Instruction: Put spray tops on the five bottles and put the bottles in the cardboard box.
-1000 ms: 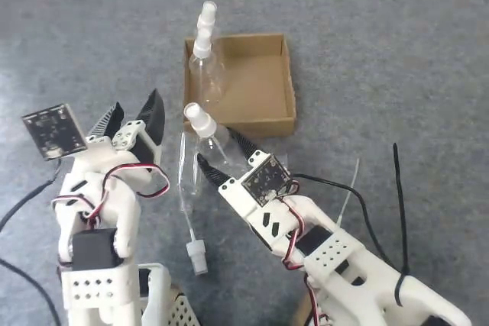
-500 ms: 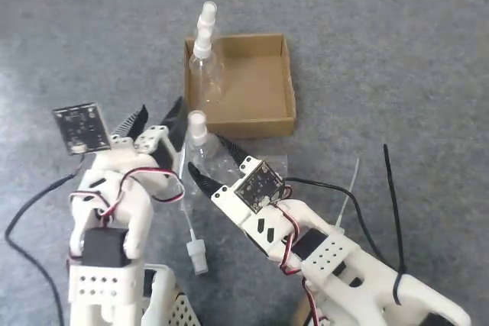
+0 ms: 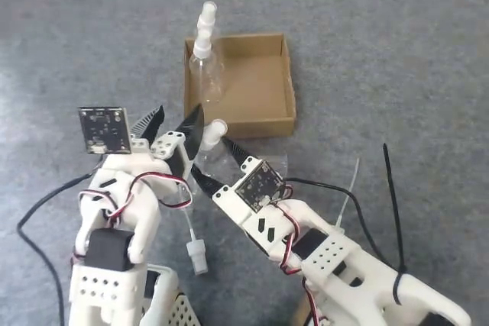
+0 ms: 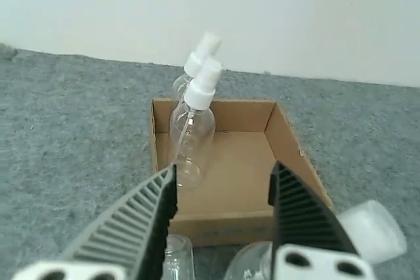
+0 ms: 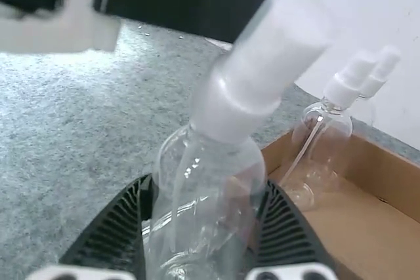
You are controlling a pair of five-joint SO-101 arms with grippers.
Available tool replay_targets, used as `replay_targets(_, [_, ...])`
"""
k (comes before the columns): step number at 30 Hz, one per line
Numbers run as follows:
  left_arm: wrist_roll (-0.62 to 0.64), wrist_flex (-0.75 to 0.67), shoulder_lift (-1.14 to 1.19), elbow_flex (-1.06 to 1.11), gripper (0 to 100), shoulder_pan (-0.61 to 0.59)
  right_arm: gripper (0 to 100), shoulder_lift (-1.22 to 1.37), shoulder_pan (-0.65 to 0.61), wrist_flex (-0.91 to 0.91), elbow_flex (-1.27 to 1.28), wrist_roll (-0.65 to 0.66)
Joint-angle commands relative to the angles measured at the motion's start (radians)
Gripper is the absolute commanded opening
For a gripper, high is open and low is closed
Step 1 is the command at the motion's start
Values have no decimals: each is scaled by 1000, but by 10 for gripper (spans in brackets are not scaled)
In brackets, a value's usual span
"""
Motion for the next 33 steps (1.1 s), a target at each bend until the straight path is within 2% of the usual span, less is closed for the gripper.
replay_targets(1, [-29, 8, 0, -5, 216, 28, 9, -50, -12, 5, -32, 14])
replay_targets(14, [-31, 6, -2, -12, 216, 9, 9, -41, -2, 5, -29, 14])
replay_targets(22, [-31, 6, -2, -67, 217, -166, 9, -48, 85, 5, 0, 12])
replay_targets(33, [-31, 29, -2, -36, 217, -468, 9, -42, 91, 5, 11, 12])
